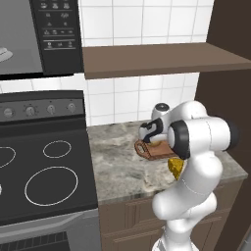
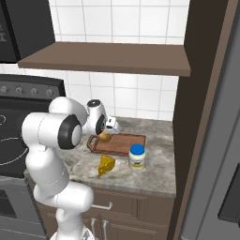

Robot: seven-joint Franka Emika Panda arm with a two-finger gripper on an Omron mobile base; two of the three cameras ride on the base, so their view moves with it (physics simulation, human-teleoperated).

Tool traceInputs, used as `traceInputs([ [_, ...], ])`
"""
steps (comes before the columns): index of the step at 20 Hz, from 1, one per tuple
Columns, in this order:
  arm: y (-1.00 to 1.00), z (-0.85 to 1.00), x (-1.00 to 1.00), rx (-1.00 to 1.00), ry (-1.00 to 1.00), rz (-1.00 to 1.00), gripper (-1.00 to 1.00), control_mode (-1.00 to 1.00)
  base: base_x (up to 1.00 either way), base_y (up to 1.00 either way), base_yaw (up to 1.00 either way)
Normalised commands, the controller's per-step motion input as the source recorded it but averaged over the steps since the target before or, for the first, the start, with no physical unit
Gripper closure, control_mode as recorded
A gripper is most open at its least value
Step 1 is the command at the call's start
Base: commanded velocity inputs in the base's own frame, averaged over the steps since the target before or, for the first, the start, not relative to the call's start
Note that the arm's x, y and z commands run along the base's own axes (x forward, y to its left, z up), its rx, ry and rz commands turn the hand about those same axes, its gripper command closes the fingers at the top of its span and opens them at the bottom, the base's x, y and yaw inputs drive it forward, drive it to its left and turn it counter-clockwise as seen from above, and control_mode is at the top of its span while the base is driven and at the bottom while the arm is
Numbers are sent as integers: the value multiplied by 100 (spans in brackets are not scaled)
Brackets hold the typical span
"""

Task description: Retrieve the reheated potato from the microwave, then place the potato, cheese, and condiment on the cutting board.

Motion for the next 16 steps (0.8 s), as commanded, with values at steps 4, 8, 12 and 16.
traceInputs([
  [4, -5, -1, -18, 5, -3, 0, -100, -100, 0, 0, 0],
  [8, -9, 4, -19, 11, -9, 0, -100, -100, 0, 0, 0],
  [12, -5, 21, -12, 13, -13, 0, -100, -100, 0, 0, 0],
  [16, -6, 25, -13, 11, -8, 0, -100, -100, 0, 0, 0],
])
